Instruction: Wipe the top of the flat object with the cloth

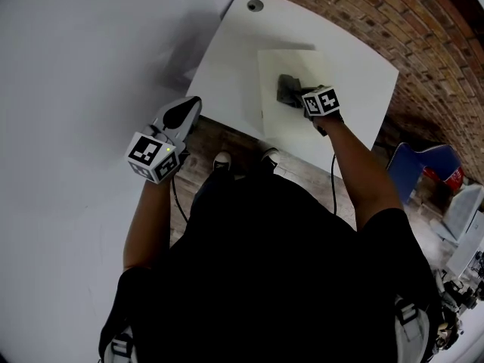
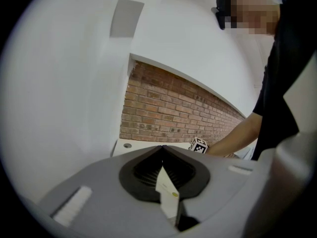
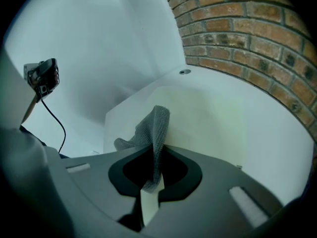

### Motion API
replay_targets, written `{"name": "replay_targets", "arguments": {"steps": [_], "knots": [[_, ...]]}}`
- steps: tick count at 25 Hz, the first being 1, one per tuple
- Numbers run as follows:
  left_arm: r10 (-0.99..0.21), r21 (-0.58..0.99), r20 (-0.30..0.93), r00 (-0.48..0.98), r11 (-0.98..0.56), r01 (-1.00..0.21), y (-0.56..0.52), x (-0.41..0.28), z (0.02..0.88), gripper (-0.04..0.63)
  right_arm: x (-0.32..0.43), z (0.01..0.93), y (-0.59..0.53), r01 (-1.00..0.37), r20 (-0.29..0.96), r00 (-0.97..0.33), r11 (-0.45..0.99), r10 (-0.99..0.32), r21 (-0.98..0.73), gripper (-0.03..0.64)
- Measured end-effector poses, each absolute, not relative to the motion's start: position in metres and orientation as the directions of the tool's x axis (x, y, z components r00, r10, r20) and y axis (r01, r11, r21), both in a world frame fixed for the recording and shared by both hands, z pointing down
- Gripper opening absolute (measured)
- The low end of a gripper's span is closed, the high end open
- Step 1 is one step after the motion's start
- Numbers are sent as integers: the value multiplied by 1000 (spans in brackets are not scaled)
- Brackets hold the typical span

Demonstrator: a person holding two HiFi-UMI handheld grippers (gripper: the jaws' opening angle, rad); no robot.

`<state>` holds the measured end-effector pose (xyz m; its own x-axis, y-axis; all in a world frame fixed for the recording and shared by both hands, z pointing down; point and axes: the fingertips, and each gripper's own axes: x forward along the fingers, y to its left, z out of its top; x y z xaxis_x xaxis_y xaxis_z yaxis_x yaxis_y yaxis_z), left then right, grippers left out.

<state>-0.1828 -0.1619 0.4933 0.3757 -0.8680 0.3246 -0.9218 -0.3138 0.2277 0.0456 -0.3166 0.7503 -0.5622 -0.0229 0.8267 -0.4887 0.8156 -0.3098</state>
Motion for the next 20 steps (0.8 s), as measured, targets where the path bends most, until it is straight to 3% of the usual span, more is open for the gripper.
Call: {"name": "replay_targets", "arguments": {"steps": [12,20], "knots": [[-862,226,325,390,-330,-917,-159,-174,493,2,145,759,-361,-642,869,-476,729,-136,-238,14],[-865,223,325,383,-324,-920,-126,-176,481,2,164,745,-349,-694,865,-467,681,-182,-232,15]]}}
